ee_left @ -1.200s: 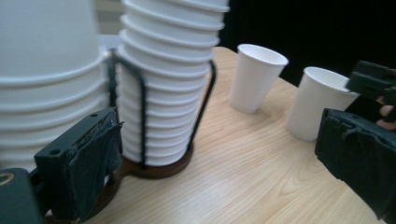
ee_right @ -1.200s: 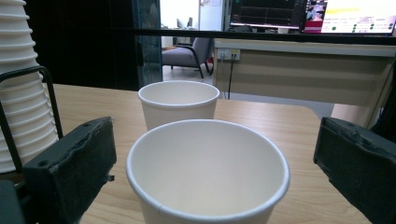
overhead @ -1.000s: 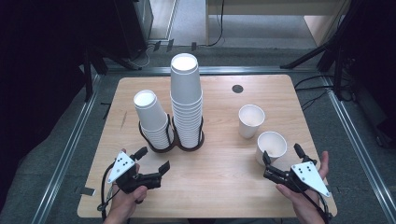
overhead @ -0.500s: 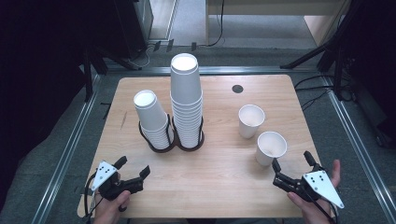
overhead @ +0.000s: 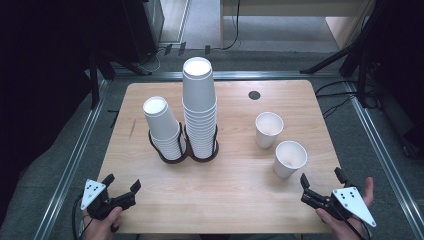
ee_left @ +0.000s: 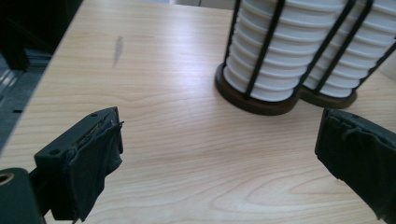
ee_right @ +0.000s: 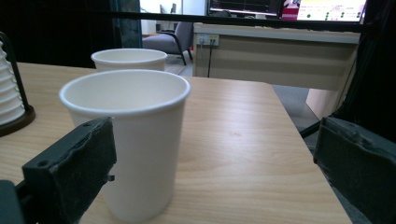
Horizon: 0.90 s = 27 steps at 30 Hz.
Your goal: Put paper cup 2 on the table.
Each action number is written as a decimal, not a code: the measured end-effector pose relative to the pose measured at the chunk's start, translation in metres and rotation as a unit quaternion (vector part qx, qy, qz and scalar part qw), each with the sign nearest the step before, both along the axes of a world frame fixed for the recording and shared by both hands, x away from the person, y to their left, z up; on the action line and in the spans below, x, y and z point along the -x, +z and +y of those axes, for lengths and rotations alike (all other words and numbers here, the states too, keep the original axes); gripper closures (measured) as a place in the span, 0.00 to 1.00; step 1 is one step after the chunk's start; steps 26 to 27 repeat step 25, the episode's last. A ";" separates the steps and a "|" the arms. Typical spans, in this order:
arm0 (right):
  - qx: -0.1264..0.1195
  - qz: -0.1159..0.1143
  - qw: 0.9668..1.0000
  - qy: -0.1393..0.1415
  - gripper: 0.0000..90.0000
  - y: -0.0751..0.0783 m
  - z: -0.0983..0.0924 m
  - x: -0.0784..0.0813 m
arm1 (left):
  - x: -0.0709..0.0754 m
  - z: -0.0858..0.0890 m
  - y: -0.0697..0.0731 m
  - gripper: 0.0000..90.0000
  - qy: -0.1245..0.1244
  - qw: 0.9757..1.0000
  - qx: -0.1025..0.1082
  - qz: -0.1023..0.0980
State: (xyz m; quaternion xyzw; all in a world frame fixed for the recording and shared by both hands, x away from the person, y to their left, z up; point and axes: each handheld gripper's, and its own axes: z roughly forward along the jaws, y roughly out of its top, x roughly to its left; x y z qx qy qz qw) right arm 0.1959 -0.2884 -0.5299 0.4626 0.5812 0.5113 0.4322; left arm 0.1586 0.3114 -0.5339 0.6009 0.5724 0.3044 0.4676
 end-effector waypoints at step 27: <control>-0.016 0.028 0.999 -0.036 0.00 -0.017 -0.043 0.023 | -0.001 0.022 -0.006 0.01 0.041 0.999 -0.001 0.005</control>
